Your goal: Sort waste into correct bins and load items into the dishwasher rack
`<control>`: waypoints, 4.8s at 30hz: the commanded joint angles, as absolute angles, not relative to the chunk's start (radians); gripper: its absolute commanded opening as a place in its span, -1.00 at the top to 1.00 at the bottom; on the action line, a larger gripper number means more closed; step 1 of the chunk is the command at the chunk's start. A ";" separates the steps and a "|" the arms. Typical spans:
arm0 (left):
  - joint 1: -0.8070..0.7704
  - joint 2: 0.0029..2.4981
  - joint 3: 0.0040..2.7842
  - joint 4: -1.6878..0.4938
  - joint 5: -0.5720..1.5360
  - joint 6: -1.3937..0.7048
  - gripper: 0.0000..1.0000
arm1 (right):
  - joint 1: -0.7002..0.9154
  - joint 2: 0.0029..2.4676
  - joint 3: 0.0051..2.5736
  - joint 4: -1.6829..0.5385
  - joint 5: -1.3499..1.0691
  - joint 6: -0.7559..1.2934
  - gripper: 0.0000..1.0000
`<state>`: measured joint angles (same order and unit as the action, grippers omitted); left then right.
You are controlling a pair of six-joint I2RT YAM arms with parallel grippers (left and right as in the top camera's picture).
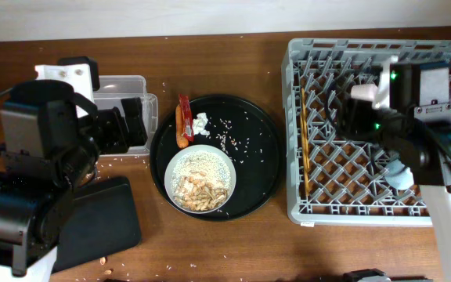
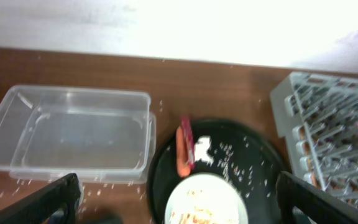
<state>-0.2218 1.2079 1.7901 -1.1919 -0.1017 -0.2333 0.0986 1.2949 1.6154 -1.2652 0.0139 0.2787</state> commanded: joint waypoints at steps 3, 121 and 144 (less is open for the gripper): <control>-0.269 1.321 1.794 -1.201 -0.037 -0.246 -0.99 | 0.090 1.337 1.608 -1.313 0.072 0.259 -0.97; 0.055 1.311 1.182 -1.481 -0.242 -0.704 0.96 | 0.090 1.344 1.608 -1.313 0.072 0.259 -0.96; 0.537 1.629 0.700 -0.258 0.200 -0.580 0.98 | 0.090 1.344 1.608 -1.313 0.072 0.259 -0.96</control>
<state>0.5346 1.6001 0.7132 -0.2790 0.1322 -0.6281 0.0940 1.3476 1.6058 -1.3132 0.0635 0.2581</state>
